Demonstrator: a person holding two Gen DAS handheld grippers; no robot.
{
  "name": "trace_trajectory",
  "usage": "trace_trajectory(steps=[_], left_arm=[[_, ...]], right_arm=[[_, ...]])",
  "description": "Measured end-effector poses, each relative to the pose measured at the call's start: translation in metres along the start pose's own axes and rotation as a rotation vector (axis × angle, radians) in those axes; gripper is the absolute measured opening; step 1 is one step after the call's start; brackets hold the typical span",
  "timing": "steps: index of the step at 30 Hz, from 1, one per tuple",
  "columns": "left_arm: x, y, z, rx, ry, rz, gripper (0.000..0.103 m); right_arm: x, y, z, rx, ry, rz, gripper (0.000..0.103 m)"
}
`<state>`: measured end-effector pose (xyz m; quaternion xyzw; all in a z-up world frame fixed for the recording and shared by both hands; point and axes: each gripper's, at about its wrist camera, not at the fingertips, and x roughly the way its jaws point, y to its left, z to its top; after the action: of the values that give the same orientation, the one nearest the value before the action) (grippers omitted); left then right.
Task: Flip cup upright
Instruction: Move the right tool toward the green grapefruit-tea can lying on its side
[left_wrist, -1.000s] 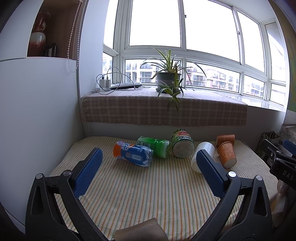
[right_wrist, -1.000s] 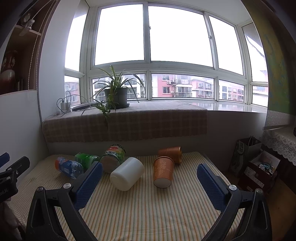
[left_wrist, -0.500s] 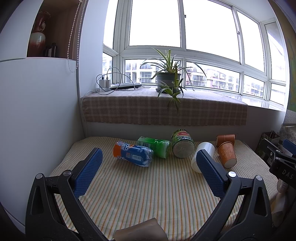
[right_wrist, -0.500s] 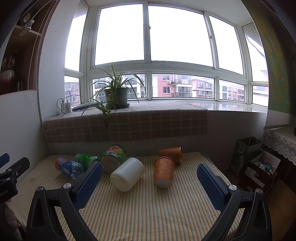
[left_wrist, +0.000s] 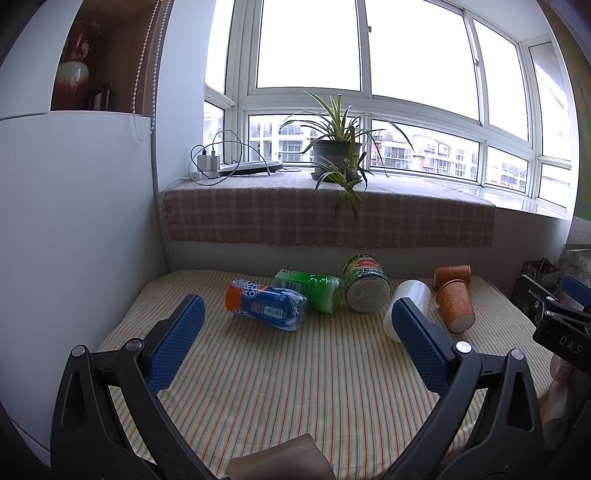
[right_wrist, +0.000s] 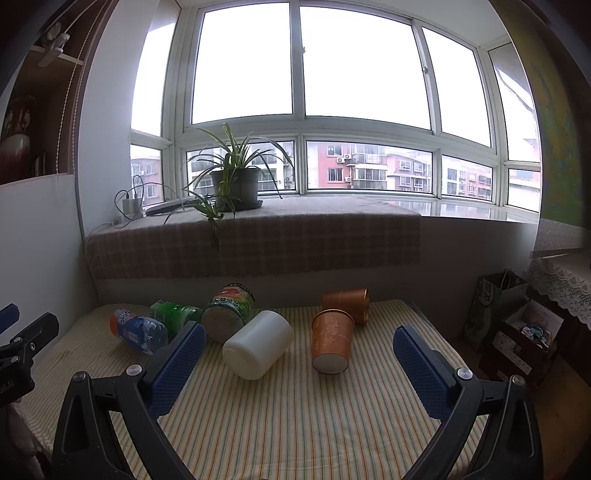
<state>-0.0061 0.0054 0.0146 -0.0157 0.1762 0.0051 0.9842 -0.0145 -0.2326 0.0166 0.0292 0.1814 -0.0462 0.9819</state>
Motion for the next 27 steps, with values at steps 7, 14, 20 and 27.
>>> trace_trajectory(steps=[7,14,20,27], left_arm=[[0.010,0.003,-0.003,-0.002,0.012,0.004,0.103],[0.016,0.006,-0.006,0.001,0.022,0.008,0.103],[0.023,0.020,-0.013,-0.017,0.051,0.023,0.103],[0.031,0.041,-0.017,-0.042,0.091,0.056,0.103]], right_arm=[[0.019,0.007,0.001,-0.015,0.045,0.038,0.103],[0.051,0.014,0.010,-0.008,0.102,0.096,0.103],[0.097,0.026,0.025,-0.027,0.180,0.159,0.103],[0.156,0.042,0.036,-0.014,0.286,0.208,0.103]])
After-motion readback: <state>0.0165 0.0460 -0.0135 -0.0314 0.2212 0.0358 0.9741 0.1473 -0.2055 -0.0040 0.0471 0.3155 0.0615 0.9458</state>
